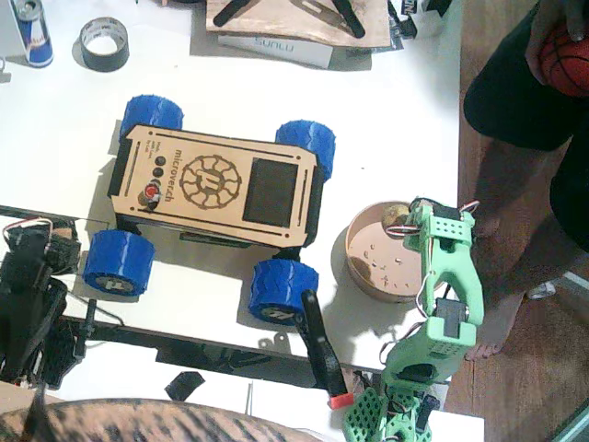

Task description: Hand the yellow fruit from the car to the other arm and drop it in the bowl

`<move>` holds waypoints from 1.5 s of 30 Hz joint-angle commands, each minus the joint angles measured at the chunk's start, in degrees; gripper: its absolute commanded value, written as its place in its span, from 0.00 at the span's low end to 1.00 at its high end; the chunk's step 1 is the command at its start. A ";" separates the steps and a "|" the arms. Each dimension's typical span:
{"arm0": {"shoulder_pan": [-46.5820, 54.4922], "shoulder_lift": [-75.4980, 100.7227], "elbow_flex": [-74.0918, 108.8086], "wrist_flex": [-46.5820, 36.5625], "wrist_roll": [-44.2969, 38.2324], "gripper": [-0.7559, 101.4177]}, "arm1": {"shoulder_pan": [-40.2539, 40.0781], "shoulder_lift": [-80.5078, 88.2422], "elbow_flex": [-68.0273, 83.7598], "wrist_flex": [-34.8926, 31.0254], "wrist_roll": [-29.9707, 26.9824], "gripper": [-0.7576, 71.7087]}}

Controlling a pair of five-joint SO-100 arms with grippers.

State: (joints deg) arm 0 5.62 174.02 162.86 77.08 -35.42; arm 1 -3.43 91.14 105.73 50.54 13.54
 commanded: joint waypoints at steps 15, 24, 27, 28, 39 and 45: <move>0.44 2.46 10.55 -6.77 0.35 0.01 | 0.44 0.44 -3.25 0.00 -0.79 0.47; 0.18 7.73 12.74 -5.45 0.44 0.01 | -1.93 7.21 0.62 0.18 -1.32 0.01; 0.44 19.25 16.26 -2.37 0.35 0.01 | -3.78 15.38 5.01 0.00 -2.72 0.01; 0.44 19.60 16.88 -2.81 0.35 0.01 | -4.48 18.90 7.03 -0.18 -2.99 0.01; 0.44 19.69 17.58 -3.34 0.35 0.01 | -16.88 60.21 33.49 -1.14 -1.49 0.01; 0.44 19.69 17.75 -3.08 0.35 0.01 | -21.36 73.56 45.26 0.18 -2.02 0.01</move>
State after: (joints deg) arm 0 5.80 188.53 178.42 72.33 -35.16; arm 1 -23.12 160.22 148.45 50.19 11.60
